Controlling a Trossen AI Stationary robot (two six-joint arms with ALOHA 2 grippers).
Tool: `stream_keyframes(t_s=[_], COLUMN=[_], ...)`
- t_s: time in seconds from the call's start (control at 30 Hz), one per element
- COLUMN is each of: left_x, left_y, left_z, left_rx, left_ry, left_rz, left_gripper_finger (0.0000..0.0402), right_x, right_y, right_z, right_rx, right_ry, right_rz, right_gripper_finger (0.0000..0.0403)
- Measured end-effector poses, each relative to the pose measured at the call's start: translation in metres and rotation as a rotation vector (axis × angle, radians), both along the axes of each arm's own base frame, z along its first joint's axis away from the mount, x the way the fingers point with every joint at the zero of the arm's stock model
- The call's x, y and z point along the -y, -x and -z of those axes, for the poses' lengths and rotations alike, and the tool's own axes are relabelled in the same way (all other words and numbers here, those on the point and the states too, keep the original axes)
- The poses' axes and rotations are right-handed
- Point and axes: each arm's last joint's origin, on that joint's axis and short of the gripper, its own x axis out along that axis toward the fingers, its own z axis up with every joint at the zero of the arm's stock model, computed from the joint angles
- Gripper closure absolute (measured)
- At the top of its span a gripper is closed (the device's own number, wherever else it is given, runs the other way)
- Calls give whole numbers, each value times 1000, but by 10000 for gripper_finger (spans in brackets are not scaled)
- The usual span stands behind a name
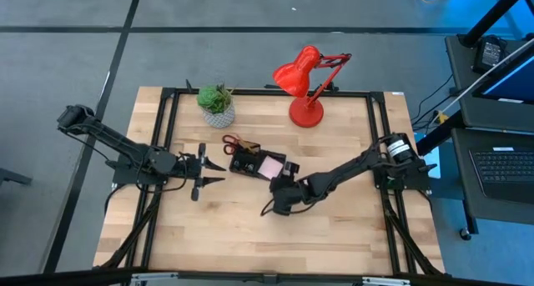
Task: Pick and place office supplies into organizer
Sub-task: Adjust the black desk organizer on the table, then return to Home Position
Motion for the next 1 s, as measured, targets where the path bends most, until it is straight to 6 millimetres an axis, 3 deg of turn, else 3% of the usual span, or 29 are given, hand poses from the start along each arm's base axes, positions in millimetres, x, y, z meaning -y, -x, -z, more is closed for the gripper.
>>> stream_keyframes(t_s=[0.37,0.63,0.77,1.0], left_x=[-2,-1,-1,-9], left_y=[0,0,0,3], left_z=[0,0,0,-10], left_rx=[4,1,2,63], left_ry=[-10,-7,-6,-29], left_rz=[-55,-35,-35,-128], left_gripper_finger=[274,274,274,274], right_x=[19,17,23,41], right_y=[4,27,46,105], right_z=[1,-57,-84,-91], right_rx=[-93,-52,4,167], right_ry=[54,89,168,79], right_rz=[29,31,78,162], right_gripper_finger=[323,323,323,323])
